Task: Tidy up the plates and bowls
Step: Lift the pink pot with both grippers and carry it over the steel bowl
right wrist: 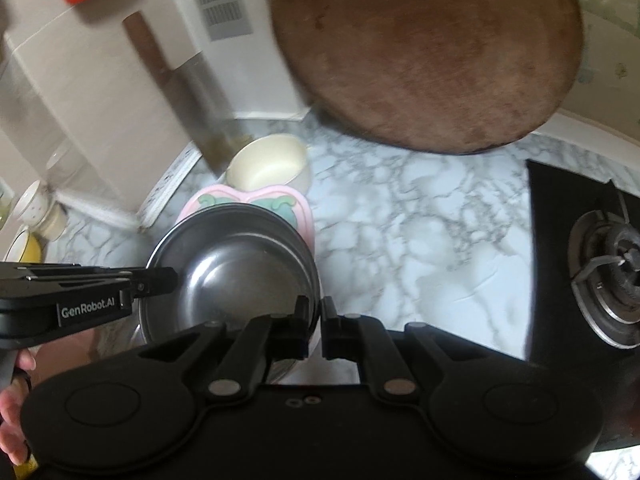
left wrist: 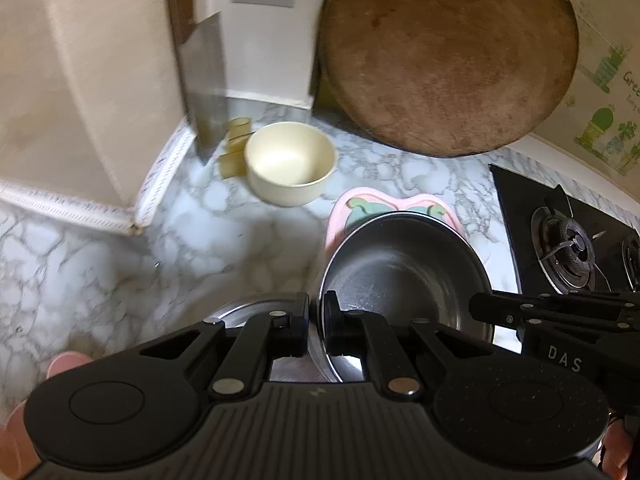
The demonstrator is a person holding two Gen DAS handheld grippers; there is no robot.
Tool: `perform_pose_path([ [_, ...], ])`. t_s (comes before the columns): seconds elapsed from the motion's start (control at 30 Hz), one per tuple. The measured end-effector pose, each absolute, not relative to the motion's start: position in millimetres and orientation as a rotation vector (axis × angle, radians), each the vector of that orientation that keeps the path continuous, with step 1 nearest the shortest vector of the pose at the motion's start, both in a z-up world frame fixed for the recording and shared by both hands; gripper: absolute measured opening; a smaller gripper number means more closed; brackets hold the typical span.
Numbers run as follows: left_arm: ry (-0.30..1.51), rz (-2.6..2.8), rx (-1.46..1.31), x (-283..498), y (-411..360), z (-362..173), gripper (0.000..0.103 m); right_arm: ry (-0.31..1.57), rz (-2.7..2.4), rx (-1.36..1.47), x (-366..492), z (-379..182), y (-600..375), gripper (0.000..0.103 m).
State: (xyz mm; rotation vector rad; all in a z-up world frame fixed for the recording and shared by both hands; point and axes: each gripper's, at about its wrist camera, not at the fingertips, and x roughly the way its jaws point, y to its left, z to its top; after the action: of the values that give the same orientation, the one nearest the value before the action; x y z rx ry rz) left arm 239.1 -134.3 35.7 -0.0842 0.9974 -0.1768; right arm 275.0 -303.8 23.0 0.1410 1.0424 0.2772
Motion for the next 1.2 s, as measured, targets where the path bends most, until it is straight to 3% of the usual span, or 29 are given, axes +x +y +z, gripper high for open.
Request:
perform_pose_path([
  [0.4,1.054,-0.113,-0.118,210.2,-87.9,17.5,0.006,1.097,0.355,0.109,252.7,10.7,-256.0,0.007],
  [1.2,1.096,-0.064,-0.114,215.9,-75.0,-23.5,0.006,1.154,0.340,0.124,253.3,-23.4,-233.3,0.007],
])
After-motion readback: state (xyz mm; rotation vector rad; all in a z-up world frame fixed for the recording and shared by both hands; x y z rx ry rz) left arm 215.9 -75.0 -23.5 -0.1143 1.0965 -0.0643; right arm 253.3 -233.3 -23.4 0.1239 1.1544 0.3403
